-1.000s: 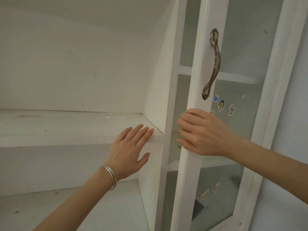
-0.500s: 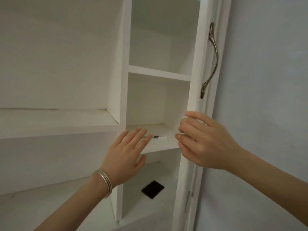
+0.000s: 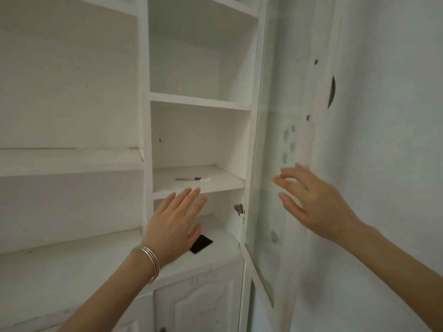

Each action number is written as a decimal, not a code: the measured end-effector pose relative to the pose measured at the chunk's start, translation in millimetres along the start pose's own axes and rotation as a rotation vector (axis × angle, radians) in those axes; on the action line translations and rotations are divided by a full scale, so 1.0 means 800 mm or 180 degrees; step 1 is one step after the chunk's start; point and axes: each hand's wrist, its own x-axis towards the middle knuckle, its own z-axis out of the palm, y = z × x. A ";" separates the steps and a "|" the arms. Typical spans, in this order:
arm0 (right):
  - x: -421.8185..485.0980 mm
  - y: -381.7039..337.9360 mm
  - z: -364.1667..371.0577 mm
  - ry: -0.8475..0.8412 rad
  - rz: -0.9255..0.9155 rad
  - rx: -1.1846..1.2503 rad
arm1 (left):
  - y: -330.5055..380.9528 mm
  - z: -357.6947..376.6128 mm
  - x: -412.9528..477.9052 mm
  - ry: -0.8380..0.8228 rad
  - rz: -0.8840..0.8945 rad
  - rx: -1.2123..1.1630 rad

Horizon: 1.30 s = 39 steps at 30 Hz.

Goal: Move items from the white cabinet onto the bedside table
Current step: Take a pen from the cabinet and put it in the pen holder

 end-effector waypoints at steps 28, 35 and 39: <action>0.053 -0.001 0.194 -0.0900 0.0365 0.0512 | -0.129 0.104 0.078 -0.0208 0.0089 0.0023; 0.063 -0.013 0.285 -0.0980 0.0308 0.0673 | -0.152 0.169 0.101 -0.0493 0.0162 -0.0053; 0.074 -0.006 0.326 -0.1070 0.0360 0.0807 | -0.154 0.198 0.113 -0.0507 0.0117 -0.0120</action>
